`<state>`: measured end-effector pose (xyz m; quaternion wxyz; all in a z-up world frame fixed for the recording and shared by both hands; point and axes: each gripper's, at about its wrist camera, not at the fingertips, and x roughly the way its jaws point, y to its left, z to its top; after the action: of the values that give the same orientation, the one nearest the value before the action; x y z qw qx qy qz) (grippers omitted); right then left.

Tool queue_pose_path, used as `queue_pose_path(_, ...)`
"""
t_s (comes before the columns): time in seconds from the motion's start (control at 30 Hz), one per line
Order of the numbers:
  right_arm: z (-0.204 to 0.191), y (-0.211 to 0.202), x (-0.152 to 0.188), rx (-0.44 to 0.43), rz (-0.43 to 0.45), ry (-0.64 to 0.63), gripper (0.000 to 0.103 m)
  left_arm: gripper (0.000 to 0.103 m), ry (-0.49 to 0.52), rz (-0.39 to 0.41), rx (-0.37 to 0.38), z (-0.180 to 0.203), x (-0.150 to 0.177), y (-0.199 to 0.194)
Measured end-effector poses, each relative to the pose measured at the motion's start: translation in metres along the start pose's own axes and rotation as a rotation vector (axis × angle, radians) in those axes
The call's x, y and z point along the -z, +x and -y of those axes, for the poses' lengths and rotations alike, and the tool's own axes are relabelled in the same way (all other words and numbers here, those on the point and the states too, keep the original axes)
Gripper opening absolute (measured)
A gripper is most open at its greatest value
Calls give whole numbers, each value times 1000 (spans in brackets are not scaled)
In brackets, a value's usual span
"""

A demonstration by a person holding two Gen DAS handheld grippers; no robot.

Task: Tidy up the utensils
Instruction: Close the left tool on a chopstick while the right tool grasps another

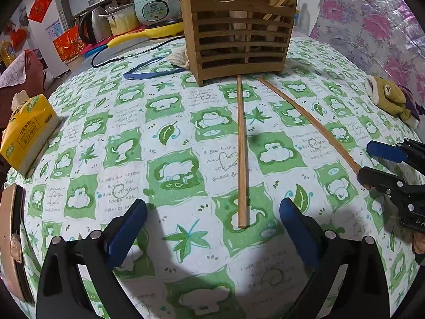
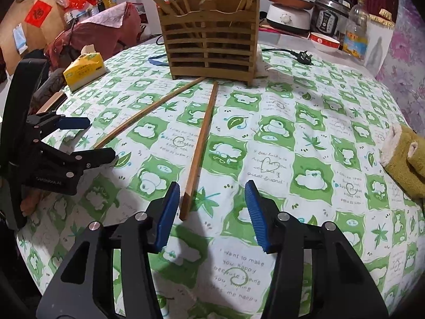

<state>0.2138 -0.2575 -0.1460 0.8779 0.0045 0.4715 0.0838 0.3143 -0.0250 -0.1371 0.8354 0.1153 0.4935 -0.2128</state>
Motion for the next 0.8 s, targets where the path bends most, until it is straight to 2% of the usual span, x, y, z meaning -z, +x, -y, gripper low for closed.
queue_pose_path(0.17, -4, -2, 2, -8, 1, -18, 51, 96, 34, 45, -27, 9, 5, -12)
queue_pose_path(0.33, -7, -2, 2, -11, 0, -32, 51, 59, 18, 45, 36, 9, 7, -14)
queue_pose_path(0.6, -8, -2, 3, -9, -4, -38, 51, 37, 23, 53, 50, 15, 8, -16)
queue_pose_path(0.73, -10, 0, 3, -10, -11, -46, 45, 14, 26, 55, 76, 20, 9, -17)
queue_pose_path(0.8, -11, 2, 3, -16, -21, -49, 42, 11, 28, 55, 81, 23, 10, -17)
